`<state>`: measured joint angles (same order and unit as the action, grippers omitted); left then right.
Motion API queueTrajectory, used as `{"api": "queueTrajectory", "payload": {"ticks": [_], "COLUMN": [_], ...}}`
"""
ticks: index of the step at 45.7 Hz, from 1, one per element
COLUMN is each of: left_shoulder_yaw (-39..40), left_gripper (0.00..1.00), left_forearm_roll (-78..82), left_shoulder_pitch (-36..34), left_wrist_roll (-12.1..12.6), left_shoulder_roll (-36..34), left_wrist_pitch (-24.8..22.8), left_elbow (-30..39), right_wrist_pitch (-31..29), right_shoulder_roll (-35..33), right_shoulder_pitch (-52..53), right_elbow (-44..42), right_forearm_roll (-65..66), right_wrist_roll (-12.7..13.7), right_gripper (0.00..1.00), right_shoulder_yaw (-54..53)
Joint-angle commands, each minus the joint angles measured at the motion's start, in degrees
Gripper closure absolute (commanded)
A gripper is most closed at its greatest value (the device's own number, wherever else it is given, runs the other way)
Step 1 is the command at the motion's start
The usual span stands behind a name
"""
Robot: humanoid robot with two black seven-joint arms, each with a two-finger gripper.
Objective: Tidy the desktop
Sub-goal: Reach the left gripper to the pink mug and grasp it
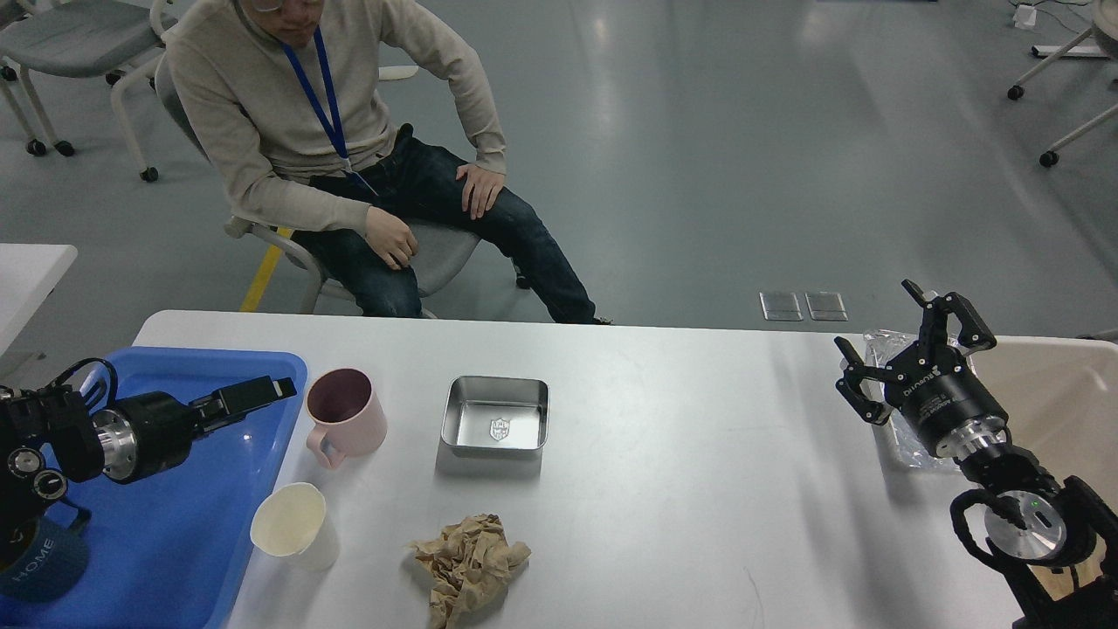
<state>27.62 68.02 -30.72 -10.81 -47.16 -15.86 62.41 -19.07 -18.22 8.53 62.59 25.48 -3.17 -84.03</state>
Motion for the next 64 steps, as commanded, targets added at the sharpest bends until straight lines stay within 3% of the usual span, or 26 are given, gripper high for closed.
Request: {"api": "queueTrajectory", "payload": {"ticks": [1,20,26,35,43,49,58,64], "left_shoulder_yaw": [-1.2,-1.2,-1.3,-3.2,-3.3,-3.3,-3.3,-3.4], "left_gripper": [0.04,0.07,0.12,0.22,0.25,0.32,0.52,0.58], "left_forearm_roll": [0.0,0.3,0.3,2.1,1.9,1.9,1.6,1.2], "left_shoulder_pitch": [-0.8,-1.9,-2.8,-2.9,-2.9,-2.9,-2.9,-2.9], "left_wrist_roll": [-0.1,-0.2,-0.2,-0.2,0.1,0.2,1.1,1.1], "left_shoulder_roll": [2.2,7.4,9.7,9.8,10.3,10.6,10.9,12.1], "left_wrist_pitch": [0.0,1.0,1.2,2.9,2.9,2.9,2.9,2.7], "left_elbow": [-3.2,-6.6,-10.6,-10.8,-10.8,-10.9,-11.3,-13.5], "right_wrist_pitch": [-0.1,-0.7,-0.7,-0.7,-0.7,-0.8,-0.8,-0.8], "right_shoulder_roll": [-0.1,-0.1,-0.1,-0.1,-0.1,-0.2,-0.2,-0.2], "right_shoulder_pitch": [-0.4,-0.5,-0.8,-0.9,-0.9,-0.9,-0.9,-0.9], "right_elbow": [0.0,0.0,0.0,0.0,0.1,0.0,0.1,0.0], "right_forearm_roll": [0.0,0.0,0.0,0.0,0.0,0.0,-0.1,0.0], "right_wrist_roll": [0.0,-0.1,-0.1,-0.1,-0.1,-0.1,-0.1,-0.1], "right_gripper": [0.0,0.0,0.0,0.0,0.0,0.0,0.0,0.0], "right_shoulder_yaw": [-0.1,-0.2,-0.3,-0.3,-0.3,-0.4,-0.7,-0.8]}}
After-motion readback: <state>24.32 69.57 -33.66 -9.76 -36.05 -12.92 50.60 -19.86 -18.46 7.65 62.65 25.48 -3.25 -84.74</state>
